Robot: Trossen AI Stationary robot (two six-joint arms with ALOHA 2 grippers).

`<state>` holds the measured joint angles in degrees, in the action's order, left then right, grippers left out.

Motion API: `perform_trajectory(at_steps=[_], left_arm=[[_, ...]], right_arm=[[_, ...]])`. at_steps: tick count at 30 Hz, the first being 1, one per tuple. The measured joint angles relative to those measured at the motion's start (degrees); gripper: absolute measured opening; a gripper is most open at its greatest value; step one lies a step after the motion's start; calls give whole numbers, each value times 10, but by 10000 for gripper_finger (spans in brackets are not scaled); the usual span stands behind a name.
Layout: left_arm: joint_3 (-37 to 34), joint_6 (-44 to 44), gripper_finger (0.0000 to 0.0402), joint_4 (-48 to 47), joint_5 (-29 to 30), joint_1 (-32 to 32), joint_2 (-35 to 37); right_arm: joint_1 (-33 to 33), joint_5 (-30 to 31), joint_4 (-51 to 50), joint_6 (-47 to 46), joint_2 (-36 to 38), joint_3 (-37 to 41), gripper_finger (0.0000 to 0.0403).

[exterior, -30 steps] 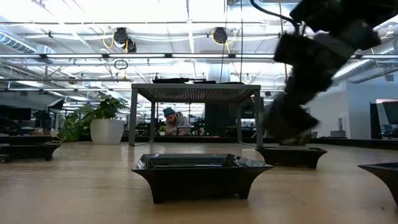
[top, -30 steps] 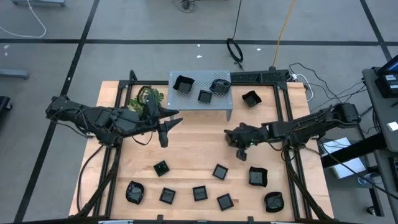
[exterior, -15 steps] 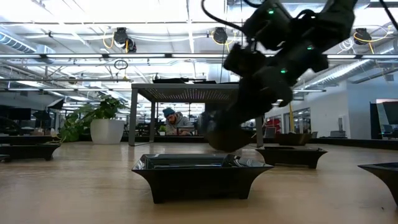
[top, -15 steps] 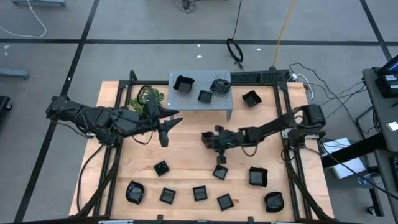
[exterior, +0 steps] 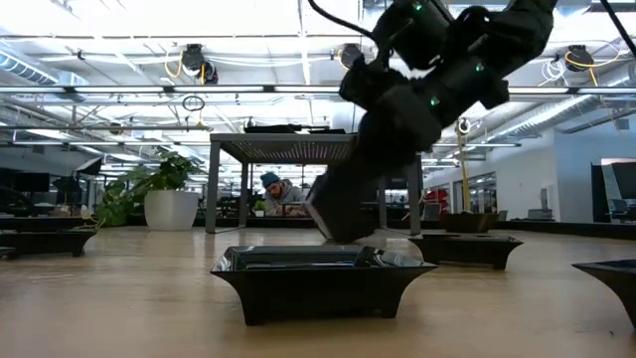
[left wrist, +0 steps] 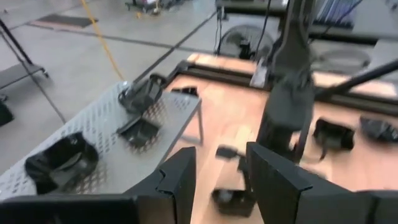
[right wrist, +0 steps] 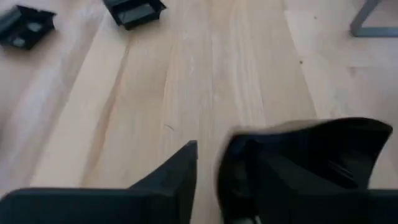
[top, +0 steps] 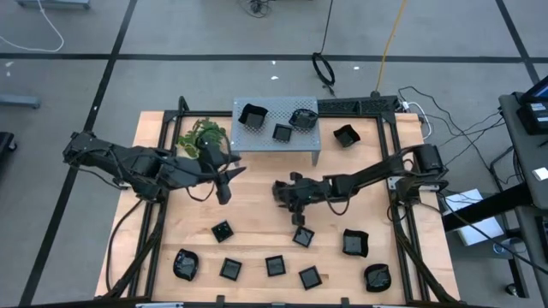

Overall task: Pick & Place Mini shaped plates
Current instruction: Stack the black distorted square plate on top of the black distorted square plate on the shelf

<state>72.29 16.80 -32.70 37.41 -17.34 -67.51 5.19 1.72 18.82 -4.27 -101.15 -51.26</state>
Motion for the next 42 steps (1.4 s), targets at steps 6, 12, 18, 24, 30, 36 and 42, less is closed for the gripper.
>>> perform_trajectory(at_steps=[6, 12, 18, 24, 30, 36, 42], left_arm=[[-1, 0, 145, -68, -26, 1, 0], [-28, -14, 145, -84, -38, 1, 0], [-82, -14, 145, -64, -72, 12, 0], [-183, -52, 145, 68, -94, 38, 0], [-281, -141, 145, 303, -97, 69, -14], [-296, -137, 145, 395, -172, 87, -88], [-292, -148, 145, 467, -229, 87, -192]], right_arm=[[0, -2, -22, -68, 68, 1, 157], [0, -2, -56, -73, 162, 1, 160], [0, 45, -92, -70, 257, 1, 156], [-13, 88, -110, -54, 330, 1, 157], [-29, 88, -109, -59, 382, 1, 155], [-14, 87, -128, -85, 421, 1, 155], [6, 86, -188, -86, 443, 1, 155]])
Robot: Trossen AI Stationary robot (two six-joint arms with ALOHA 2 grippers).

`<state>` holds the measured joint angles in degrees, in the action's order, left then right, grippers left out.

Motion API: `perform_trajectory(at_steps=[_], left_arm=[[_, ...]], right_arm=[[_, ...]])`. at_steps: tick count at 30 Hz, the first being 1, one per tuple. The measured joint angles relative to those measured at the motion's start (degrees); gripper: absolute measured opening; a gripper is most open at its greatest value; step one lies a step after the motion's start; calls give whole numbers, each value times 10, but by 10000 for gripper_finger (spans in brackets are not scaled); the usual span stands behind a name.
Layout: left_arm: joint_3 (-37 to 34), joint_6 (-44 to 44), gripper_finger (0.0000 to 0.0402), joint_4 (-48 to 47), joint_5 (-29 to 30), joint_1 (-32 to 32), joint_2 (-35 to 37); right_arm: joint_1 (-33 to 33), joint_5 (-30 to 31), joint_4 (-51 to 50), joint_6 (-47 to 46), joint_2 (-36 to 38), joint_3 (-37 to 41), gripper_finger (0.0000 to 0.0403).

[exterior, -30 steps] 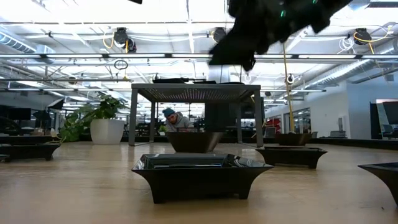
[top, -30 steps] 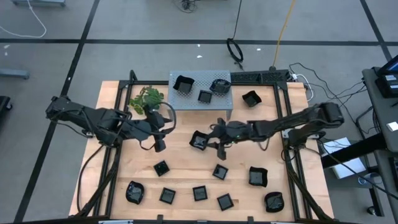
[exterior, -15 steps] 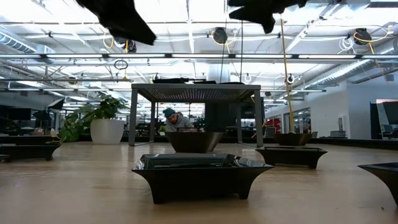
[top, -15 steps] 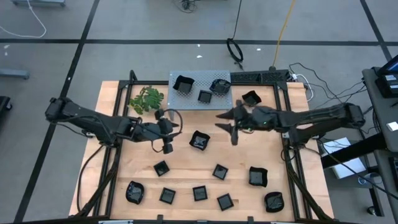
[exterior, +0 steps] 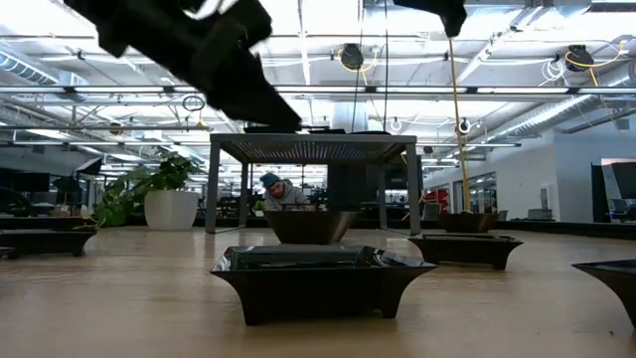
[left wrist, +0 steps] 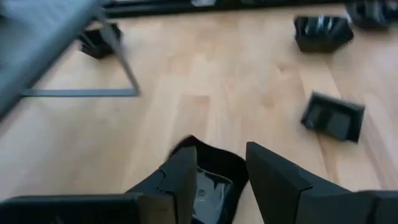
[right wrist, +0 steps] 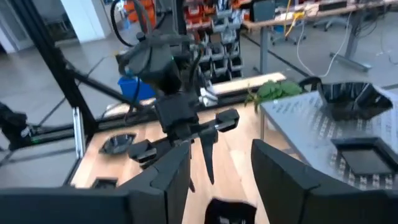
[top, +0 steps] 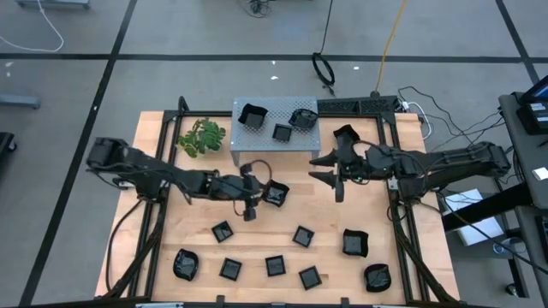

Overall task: Pick & Place Mini shaped plates
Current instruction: Stack the black distorted square plate on top of the black distorted square plate on the shelf

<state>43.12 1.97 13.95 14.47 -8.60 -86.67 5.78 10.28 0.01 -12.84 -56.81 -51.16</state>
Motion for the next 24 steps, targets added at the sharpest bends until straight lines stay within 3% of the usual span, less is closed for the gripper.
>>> perform_trajectory(at_steps=[9, 24], left_arm=[[44, -27, 145, -4, -45, 0, -99], [55, -97, 145, -83, -69, 6, -126]], right_arm=[[12, 1, -85, 0, -1, 0, 155], [12, 1, -128, 4, -4, 1, 155]])
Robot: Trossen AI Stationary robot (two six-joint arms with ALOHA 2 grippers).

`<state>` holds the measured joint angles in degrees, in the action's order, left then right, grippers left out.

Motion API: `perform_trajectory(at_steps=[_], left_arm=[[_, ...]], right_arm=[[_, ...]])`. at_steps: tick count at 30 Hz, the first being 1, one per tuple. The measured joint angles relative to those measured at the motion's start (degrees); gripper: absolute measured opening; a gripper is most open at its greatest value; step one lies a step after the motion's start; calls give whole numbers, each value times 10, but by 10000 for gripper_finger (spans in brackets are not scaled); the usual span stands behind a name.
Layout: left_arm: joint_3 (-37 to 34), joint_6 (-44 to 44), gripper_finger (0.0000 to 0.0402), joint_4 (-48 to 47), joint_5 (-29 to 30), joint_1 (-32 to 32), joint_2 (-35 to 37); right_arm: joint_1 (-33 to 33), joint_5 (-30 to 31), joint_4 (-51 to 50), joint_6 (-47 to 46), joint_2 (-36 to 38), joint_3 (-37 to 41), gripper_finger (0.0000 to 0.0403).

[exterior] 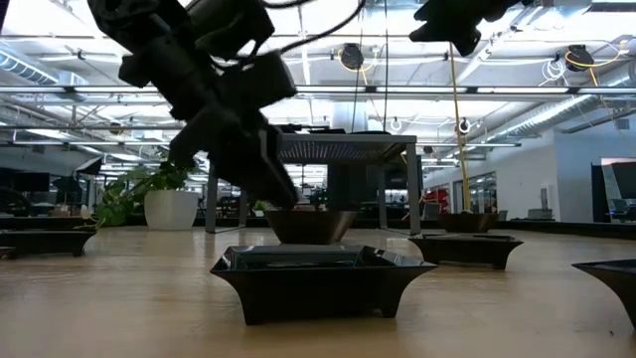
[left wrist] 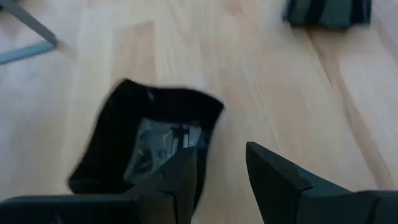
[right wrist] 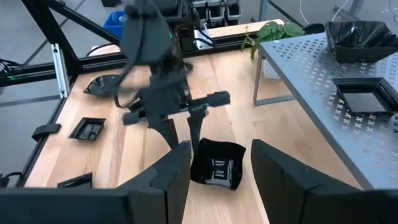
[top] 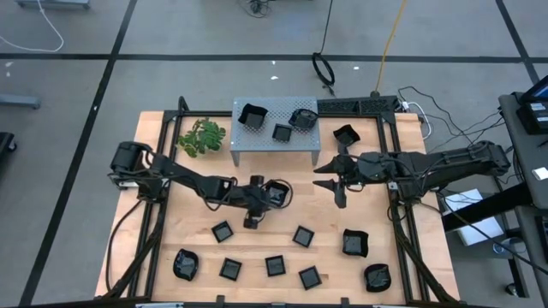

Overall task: Pick & Place Mini shaped plates
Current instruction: Stack the black distorted square plate on top of the black distorted square plate on the shelf

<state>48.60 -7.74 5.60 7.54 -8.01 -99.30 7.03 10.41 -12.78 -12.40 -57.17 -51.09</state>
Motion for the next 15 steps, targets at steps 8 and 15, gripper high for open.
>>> perform_trajectory(at_steps=[8, 15], left_arm=[[0, -28, 145, 0, 2, 25, -29], [0, -45, 132, -10, 4, 32, -35]], right_arm=[[0, 0, 0, 0, 0, 0, 155], [0, 0, 0, 0, 0, 0, 155]])
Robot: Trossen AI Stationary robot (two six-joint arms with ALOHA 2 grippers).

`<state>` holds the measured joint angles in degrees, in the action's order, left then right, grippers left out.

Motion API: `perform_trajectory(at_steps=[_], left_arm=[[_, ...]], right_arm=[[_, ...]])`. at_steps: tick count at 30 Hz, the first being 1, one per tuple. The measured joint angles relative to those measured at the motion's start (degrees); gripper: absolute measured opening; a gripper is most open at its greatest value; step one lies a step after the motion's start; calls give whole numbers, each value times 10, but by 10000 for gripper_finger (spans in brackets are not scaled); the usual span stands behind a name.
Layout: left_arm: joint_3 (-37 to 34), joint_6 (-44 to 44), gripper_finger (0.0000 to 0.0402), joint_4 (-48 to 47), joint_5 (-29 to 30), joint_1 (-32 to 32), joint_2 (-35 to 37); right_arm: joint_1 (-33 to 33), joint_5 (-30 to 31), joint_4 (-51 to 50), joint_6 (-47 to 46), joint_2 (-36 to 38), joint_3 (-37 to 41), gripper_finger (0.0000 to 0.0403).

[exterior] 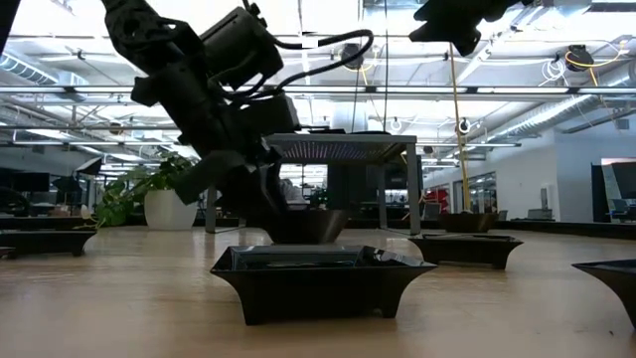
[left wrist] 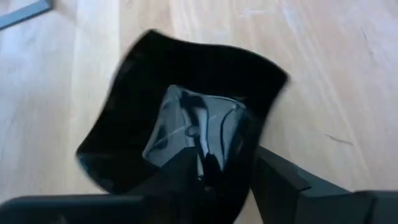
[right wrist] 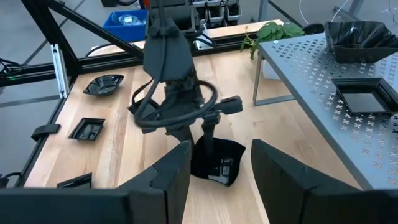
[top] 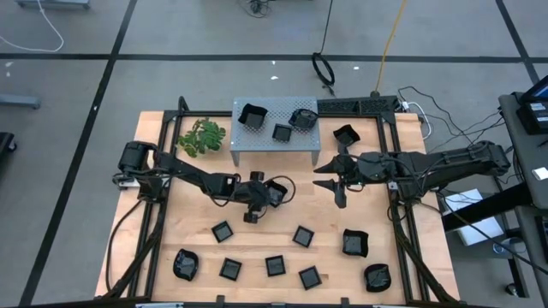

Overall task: Pick & Place Mini shaped plates
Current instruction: Stack the black distorted square plate on top of the black distorted square plate on the shelf

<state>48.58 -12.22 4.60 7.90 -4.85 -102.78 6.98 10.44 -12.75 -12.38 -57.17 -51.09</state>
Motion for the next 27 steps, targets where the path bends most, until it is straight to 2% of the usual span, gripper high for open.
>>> perform_trajectory(at_steps=[7, 14, 17, 22, 24, 27], left_arm=[[0, -53, 12, -2, -2, -5, 3], [22, -55, 5, -2, -4, -11, 34], [43, -64, 8, -1, -4, -13, 67], [82, -144, 6, -1, 0, -4, 139], [98, -188, 12, -3, 28, 4, 164], [116, -249, 12, -12, 102, 25, 200]], right_arm=[[0, 2, 0, 1, 0, 0, 155], [0, 5, 0, 15, 0, 0, 155], [0, 28, 0, 15, 0, 0, 155], [-1, 63, 1, 15, 0, 0, 155], [-2, 64, 7, 15, 0, 0, 155], [-3, 65, 15, 15, 0, 0, 155]])
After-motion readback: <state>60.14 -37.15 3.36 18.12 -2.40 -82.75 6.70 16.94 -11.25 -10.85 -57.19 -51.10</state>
